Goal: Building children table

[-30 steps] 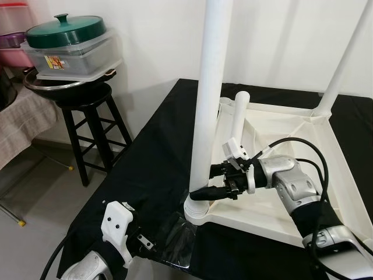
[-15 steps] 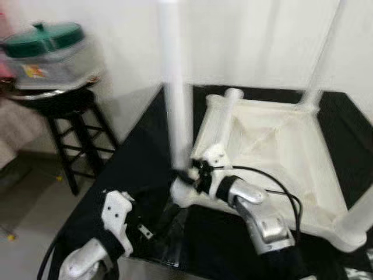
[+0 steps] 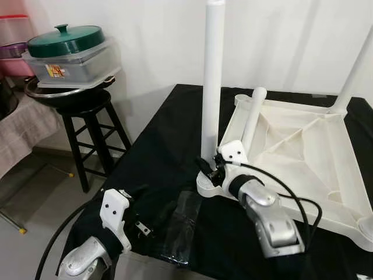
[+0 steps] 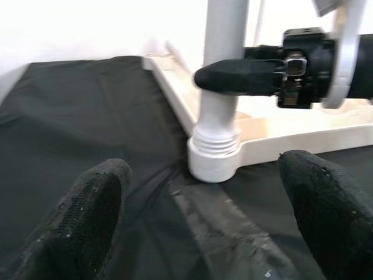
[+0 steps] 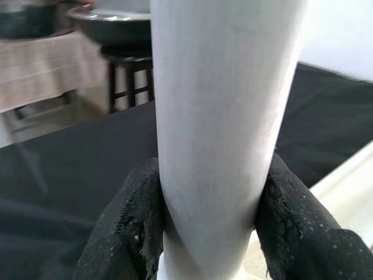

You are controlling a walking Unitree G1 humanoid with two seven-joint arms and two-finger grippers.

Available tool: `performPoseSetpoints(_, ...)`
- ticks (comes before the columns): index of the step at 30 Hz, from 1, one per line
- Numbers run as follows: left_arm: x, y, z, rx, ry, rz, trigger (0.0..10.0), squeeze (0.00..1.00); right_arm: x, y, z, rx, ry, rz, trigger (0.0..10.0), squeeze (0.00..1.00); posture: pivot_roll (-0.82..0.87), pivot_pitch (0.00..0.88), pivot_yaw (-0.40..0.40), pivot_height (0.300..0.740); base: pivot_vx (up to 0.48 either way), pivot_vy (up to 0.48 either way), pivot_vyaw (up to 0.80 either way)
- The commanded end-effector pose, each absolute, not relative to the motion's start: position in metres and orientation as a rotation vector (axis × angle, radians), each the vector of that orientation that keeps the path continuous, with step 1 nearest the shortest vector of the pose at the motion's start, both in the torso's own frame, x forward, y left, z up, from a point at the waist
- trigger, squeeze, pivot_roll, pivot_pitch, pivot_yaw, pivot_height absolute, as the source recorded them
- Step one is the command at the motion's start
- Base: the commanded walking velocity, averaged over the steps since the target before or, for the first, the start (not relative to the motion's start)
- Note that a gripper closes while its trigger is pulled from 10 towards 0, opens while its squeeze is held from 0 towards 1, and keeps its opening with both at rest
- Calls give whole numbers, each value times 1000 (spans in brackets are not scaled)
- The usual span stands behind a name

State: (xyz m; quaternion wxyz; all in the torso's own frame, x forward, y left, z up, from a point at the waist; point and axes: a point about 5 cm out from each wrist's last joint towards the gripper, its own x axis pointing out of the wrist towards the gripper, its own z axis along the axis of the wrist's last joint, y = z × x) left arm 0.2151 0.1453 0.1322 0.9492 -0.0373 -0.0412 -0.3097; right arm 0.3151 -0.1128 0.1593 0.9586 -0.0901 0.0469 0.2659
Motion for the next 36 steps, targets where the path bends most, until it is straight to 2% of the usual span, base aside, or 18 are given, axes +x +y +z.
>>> performPoseSetpoints(1, 217, 146, 129, -106, -59, -658, 10000, 0, 317, -103, 163, -166, 115, 648, 10000, 188, -67, 24, 29, 740, 0, 0, 0)
performPoseSetpoints(3, 217, 145, 129, -113, -57, -671, 10000, 0, 317, -98, 170, -148, 99, 704, 10000, 188, -67, 24, 29, 740, 0, 0, 0)
performPoseSetpoints(4, 217, 145, 129, -118, -56, -680, 10000, 0, 318, -95, 175, -147, 84, 748, 10000, 490, -61, 22, 28, 740, 0, 0, 0)
performPoseSetpoints(5, 217, 144, 129, -120, -56, -686, 10000, 0, 318, -93, 178, -149, 76, 775, 10000, 490, -61, 22, 28, 740, 0, 0, 0)
performPoseSetpoints(6, 217, 143, 129, -122, -55, -695, 10000, 0, 319, -95, 190, -160, 17, 913, 10000, 1000, -45, 20, 23, 740, 0, 0, 0)
performPoseSetpoints(7, 217, 143, 129, -122, -55, -695, 10000, 0, 319, -95, 190, -160, 17, 913, 10000, 1000, -45, 20, 23, 740, 0, 0, 0)
performPoseSetpoints(9, 217, 142, 129, -124, -55, -705, 10000, 0, 319, -101, 205, -201, -51, 1138, 10000, 1000, -41, 19, 18, 740, 0, 0, 0)
performPoseSetpoints(10, 217, 142, 129, -124, -55, -705, 10000, 0, 319, -101, 205, -201, -51, 1138, 10000, 1000, -41, 19, 18, 740, 0, 0, 0)
performPoseSetpoints(11, 218, 141, 129, -125, -56, -708, 10000, 0, 322, -106, 209, -227, -53, 1223, 10000, 353, -36, 18, 16, 740, 0, 0, 0)
performPoseSetpoints(12, 218, 141, 129, -125, -56, -708, 10000, 0, 322, -106, 209, -227, -53, 1223, 10000, 353, -36, 18, 16, 740, 0, 0, 0)
performPoseSetpoints(13, 218, 140, 128, -120, -54, -716, 10000, 0, 331, -110, 212, -249, -30, 1312, 10000, 0, -29, 16, 15, 740, 0, 0, 0)
performPoseSetpoints(17, 217, 139, 128, -114, -53, -722, 10000, 0, 339, -111, 214, -237, -10, 1351, 10000, 0, -15, 13, 12, 740, 0, 0, 0)
performPoseSetpoints(18, 217, 139, 128, -110, -52, -722, 10000, 0, 344, -110, 212, -227, 9, 1373, 7569, 0, -5, 12, 9, 740, 0, 0, 0)
performPoseSetpoints(20, 216, 139, 127, -107, -52, -723, 10000, 0, 348, -110, 211, -220, 22, 1398, 7569, 0, -5, 12, 9, 740, 0, 0, 0)
performPoseSetpoints(21, 216, 139, 127, -105, -51, -723, 10000, 0, 350, -110, 210, -208, 37, 1427, 0, 0, -1, 13, 7, 740, 0, 0, 0)
performPoseSetpoints(29, 215, 140, 127, -109, -53, -718, 10000, 0, 350, -115, 202, -188, 90, 1487, 0, 0, -1, 18, 6, 740, 0, 0, 0)
performPoseSetpoints(33, 214, 140, 127, -106, -54, -713, 10000, 0, 347, -121, 189, -196, 119, 1445, 0, 0, -8, 24, 6, 740, 0, 0, 0)
performPoseSetpoints(36, 213, 142, 127, -109, -54, -708, 10000, 0, 339, -120, 166, -244, 161, 1329, 0, 0, -13, 29, -2, 740, 0, 0, 0)
